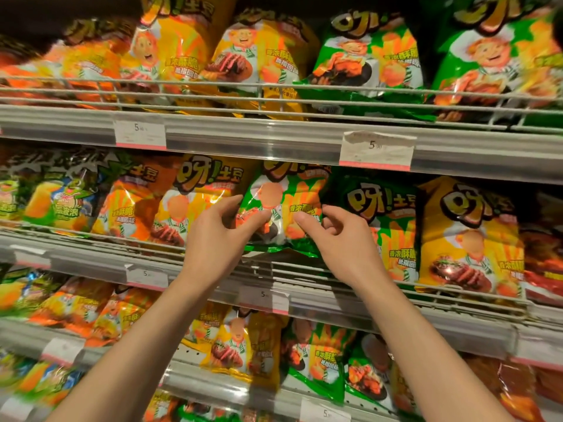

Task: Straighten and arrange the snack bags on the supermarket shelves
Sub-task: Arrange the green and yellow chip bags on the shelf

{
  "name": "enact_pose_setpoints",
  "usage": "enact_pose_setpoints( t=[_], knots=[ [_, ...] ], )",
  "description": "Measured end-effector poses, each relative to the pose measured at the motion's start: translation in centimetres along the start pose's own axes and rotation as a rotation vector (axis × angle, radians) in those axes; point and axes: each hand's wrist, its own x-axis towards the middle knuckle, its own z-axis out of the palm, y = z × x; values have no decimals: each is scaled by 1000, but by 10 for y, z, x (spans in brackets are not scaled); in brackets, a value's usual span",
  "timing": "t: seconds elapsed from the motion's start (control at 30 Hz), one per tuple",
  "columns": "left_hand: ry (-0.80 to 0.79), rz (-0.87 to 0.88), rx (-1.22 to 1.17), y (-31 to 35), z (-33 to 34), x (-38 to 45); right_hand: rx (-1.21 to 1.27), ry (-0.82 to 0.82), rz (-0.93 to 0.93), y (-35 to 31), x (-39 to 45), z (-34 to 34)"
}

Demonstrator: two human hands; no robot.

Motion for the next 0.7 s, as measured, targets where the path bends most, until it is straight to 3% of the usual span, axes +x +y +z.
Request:
enact_pose_setpoints(
  t=[0.27,0.43,0.7],
  knots=[
    [-41,-73,-82,2,-13,-37,246,-148,79,7,-18,-11],
    [-126,-136,-142,6,-14,-60,349,-151,90,22,-33,-26],
    [-234,-187,-373,34,30,-75,419,-216,100,45,-57,-73]
  ],
)
